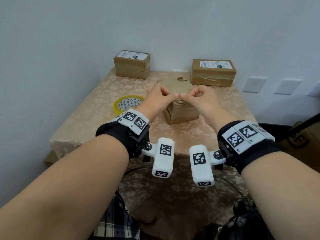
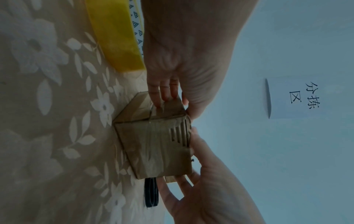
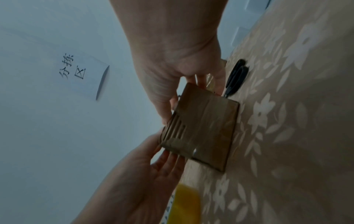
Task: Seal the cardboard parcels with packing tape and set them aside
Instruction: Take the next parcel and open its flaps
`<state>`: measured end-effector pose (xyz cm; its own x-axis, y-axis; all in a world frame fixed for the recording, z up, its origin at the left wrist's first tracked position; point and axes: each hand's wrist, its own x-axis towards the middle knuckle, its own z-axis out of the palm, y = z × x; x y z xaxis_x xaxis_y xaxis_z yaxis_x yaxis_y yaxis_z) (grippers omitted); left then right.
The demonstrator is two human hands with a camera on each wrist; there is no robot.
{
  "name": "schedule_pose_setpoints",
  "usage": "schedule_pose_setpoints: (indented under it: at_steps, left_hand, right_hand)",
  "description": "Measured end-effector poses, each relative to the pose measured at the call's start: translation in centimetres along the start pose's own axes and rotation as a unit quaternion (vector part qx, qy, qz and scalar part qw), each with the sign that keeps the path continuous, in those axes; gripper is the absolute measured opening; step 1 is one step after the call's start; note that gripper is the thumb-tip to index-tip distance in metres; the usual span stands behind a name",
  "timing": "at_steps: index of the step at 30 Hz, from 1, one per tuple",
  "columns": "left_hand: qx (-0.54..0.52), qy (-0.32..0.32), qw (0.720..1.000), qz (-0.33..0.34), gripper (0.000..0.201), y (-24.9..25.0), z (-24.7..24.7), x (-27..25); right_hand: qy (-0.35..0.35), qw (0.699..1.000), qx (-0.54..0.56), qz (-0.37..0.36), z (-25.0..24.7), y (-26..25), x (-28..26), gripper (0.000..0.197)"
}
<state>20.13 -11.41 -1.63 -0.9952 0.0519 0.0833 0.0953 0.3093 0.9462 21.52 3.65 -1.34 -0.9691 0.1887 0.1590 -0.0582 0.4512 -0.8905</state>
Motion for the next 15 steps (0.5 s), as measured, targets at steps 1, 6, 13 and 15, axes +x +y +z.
schedule_pose_setpoints:
  at_steps: [1,6,13,15]
  left_hand:
    - [-0.001,0.006,1.000,0.006,0.028,-0.2,0.0,0.2]
    - [0.022,-0.010,1.000,0.020,0.020,-0.2,-1.0,0.9]
    - [0.343,0.089,0.932,0.083,0.024,-0.7,-5.3,0.9]
    - [0.420,0.072,0.904,0.043,0.042,-1.5,-6.0,0.4]
  right_hand:
    - [0.012,1.000,-0.013,0.002,0.3,0.0,0.1,0.032]
    - [0.035,0.997,-0.065,0.014,1.2,-0.8,0.5,0.032]
    - [-0.067,0.969,-0.185,-0.147,-0.2,-1.4,-0.1,0.042]
    - [-0.126,0.929,-0.271,-0.220,-0.2,-1.1,-0.2,0.047]
